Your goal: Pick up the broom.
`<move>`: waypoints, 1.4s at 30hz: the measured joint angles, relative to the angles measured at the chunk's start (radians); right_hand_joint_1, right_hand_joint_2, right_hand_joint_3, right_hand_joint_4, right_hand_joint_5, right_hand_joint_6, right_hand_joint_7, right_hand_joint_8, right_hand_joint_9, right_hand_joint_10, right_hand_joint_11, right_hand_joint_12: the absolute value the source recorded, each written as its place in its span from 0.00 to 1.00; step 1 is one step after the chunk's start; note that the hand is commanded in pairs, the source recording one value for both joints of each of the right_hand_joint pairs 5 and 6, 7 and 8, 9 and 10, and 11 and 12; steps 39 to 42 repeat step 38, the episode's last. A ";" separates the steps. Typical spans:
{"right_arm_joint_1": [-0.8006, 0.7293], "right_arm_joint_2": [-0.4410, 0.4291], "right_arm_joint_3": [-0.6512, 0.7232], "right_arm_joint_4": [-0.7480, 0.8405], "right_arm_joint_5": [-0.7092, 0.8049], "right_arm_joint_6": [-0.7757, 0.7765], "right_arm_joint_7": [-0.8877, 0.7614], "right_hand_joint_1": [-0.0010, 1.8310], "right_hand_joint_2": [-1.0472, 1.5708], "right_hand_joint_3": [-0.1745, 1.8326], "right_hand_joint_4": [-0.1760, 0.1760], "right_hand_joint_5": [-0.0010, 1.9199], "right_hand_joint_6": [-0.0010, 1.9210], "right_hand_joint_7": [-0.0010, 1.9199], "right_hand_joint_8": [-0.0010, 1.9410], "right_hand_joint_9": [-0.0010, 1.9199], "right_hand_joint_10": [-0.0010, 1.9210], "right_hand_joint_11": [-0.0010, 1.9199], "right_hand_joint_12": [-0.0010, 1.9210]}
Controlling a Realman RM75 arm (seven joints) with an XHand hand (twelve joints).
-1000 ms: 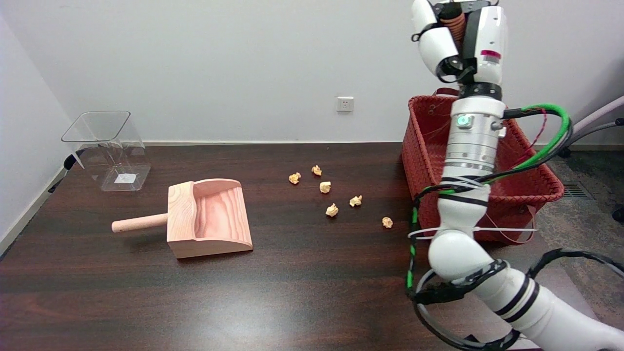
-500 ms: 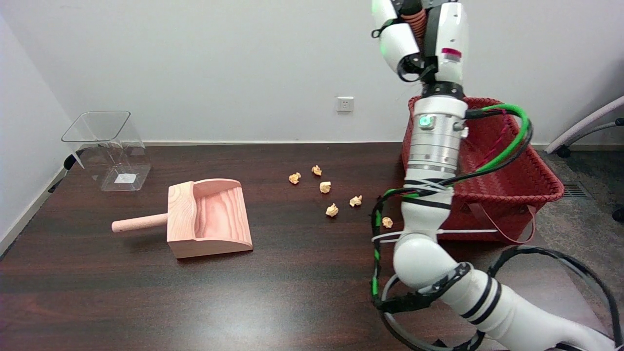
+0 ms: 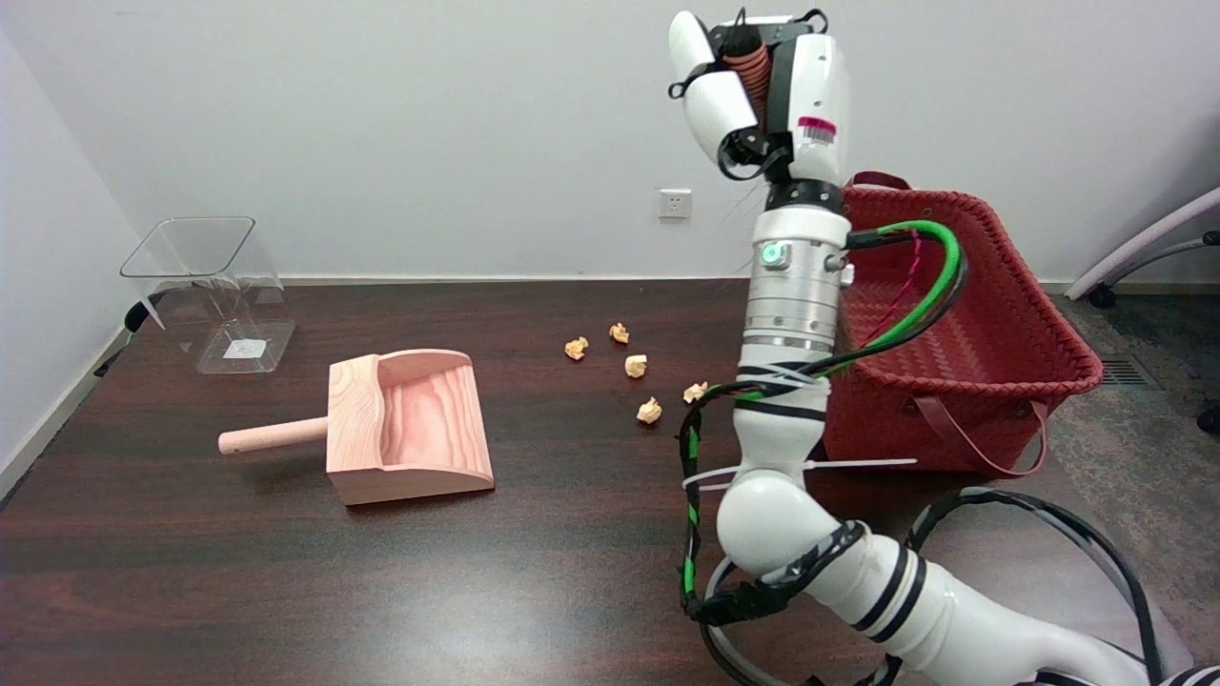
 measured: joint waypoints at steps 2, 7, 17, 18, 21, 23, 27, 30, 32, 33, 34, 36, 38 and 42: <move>0.001 -0.007 -0.005 -0.014 -0.001 0.002 0.007 0.44 1.00 0.17 0.50 1.00 1.00 1.00 0.99 1.00 1.00 1.00 1.00; 0.002 -0.019 -0.012 -0.052 -0.002 0.008 0.042 0.43 1.00 0.16 0.50 1.00 1.00 1.00 0.99 1.00 1.00 1.00 1.00; 0.001 -0.034 -0.023 -0.163 -0.005 0.044 0.156 0.42 1.00 0.17 0.50 1.00 1.00 1.00 0.99 1.00 1.00 1.00 1.00; 0.000 -0.035 -0.023 -0.175 -0.007 0.047 0.170 0.43 1.00 0.18 0.50 1.00 1.00 1.00 0.99 1.00 1.00 1.00 1.00; 0.000 -0.037 -0.025 -0.211 -0.008 0.058 0.213 0.42 1.00 0.18 0.50 1.00 1.00 1.00 0.99 1.00 1.00 1.00 1.00; -0.001 -0.038 -0.026 -0.232 -0.008 0.065 0.238 0.42 1.00 0.19 0.50 1.00 1.00 1.00 0.99 1.00 1.00 1.00 1.00; -0.002 -0.039 -0.027 -0.285 -0.008 0.078 0.293 0.42 1.00 0.19 0.50 1.00 1.00 1.00 0.99 1.00 1.00 1.00 1.00; -0.003 -0.039 -0.027 -0.320 -0.009 0.083 0.327 0.41 1.00 0.18 0.50 1.00 1.00 1.00 0.99 1.00 1.00 1.00 1.00; -0.003 -0.039 -0.027 -0.348 -0.009 0.087 0.351 0.41 1.00 0.18 0.50 1.00 1.00 1.00 0.99 1.00 1.00 1.00 1.00; -0.003 -0.039 -0.027 -0.360 -0.009 0.089 0.362 0.41 1.00 0.17 0.50 1.00 1.00 1.00 0.99 1.00 1.00 1.00 1.00; -0.003 -0.039 -0.027 -0.371 -0.009 0.089 0.369 0.41 1.00 0.17 0.50 1.00 1.00 1.00 0.99 1.00 1.00 1.00 1.00; -0.004 -0.039 -0.028 -0.396 -0.010 0.092 0.388 0.41 1.00 0.16 0.50 1.00 1.00 1.00 0.99 1.00 1.00 1.00 1.00; -0.005 -0.038 -0.028 -0.417 -0.011 0.096 0.402 0.41 1.00 0.16 0.50 1.00 1.00 1.00 0.99 1.00 1.00 1.00 1.00; -0.005 -0.038 -0.028 -0.417 -0.011 0.096 0.402 0.41 1.00 0.16 0.50 1.00 1.00 1.00 0.99 1.00 1.00 1.00 1.00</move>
